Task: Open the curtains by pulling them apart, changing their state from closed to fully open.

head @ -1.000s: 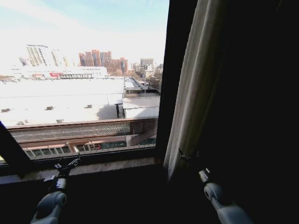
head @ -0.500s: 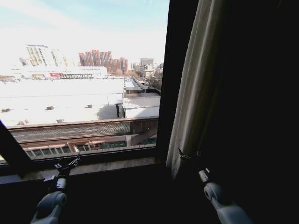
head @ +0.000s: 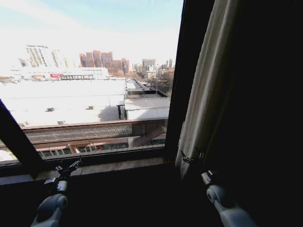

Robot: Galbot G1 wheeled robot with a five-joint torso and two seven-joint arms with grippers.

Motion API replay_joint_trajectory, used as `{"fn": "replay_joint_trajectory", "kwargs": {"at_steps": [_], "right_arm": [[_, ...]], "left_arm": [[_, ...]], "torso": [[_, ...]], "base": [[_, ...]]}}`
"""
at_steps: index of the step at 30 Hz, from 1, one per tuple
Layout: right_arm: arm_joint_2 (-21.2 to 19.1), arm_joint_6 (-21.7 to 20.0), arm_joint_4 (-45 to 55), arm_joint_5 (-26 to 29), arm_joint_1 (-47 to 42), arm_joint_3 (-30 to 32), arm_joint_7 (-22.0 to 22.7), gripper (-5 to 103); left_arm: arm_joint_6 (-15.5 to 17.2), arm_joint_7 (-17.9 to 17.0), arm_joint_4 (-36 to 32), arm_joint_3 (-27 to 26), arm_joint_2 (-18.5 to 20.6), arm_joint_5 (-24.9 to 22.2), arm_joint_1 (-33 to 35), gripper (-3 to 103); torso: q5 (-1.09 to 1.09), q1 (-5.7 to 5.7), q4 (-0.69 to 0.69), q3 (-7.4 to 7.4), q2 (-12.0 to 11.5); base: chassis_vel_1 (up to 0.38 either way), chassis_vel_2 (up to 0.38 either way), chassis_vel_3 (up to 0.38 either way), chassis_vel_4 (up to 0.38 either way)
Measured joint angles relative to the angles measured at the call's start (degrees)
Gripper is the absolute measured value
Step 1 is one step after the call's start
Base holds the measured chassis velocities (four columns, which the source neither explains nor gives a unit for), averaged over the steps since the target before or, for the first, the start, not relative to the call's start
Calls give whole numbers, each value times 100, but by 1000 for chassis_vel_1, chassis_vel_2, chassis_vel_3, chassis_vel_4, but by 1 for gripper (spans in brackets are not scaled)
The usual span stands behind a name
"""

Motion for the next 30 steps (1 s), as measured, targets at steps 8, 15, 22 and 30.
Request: {"fn": "replay_joint_trajectory", "kwargs": {"at_steps": [8,15,22,30], "right_arm": [[0,0,-2,0,1,-1,0,100],[0,0,-2,0,1,-1,1,100],[0,0,-2,0,1,-1,1,100],[0,1,-2,0,1,-1,1,100]], "left_arm": [[0,0,0,0,0,0,0,100],[0,0,0,0,0,0,0,100],[0,0,0,0,0,0,0,100],[-1,0,0,0,0,0,0,100]], "torso": [[2,2,-1,1,-1],[0,1,-1,0,-1],[0,1,0,1,-2],[-1,1,-1,0,-2]], "base": [[329,337,-340,-326],[360,353,-337,-359],[371,346,-388,-341],[375,312,-373,-314]]}}
